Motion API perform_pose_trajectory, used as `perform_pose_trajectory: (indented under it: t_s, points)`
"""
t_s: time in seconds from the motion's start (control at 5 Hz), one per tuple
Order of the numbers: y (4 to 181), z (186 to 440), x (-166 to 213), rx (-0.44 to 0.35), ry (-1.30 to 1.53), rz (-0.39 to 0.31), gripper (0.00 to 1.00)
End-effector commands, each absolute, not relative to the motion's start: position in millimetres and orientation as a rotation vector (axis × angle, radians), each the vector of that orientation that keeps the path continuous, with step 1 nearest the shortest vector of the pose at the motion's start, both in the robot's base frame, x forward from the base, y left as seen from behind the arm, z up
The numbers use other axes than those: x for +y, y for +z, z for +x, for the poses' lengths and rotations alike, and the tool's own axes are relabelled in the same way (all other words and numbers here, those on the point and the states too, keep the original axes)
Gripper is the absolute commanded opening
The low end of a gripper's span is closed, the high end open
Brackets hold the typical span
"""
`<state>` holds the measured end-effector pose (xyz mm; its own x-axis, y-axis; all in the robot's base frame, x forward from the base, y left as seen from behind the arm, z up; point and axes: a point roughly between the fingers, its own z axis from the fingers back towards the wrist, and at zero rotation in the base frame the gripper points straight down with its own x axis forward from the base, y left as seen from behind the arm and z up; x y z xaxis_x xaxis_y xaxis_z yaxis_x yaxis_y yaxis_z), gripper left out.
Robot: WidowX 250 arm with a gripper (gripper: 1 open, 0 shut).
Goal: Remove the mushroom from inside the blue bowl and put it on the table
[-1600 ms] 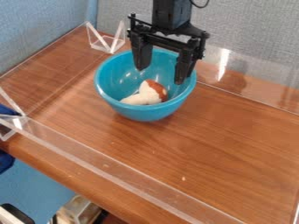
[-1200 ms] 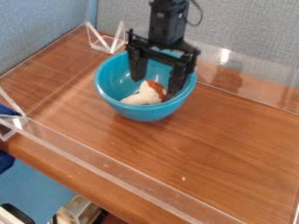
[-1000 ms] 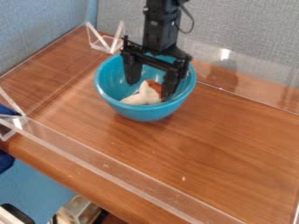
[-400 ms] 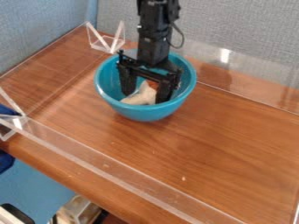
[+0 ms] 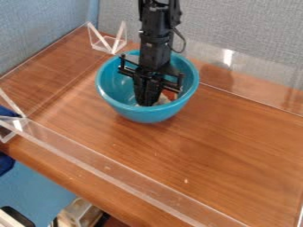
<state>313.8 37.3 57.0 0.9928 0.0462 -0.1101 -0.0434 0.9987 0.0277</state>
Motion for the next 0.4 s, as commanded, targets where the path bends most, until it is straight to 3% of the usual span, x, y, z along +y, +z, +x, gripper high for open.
perform_pose_trajectory:
  t_s: [0.0, 0.2]
  points:
    - [75.4, 316, 41, 0.066, 0.058, 0.015, 0.00]
    - [86.8, 316, 40, 0.049, 0.058, 0.003, 0.00]
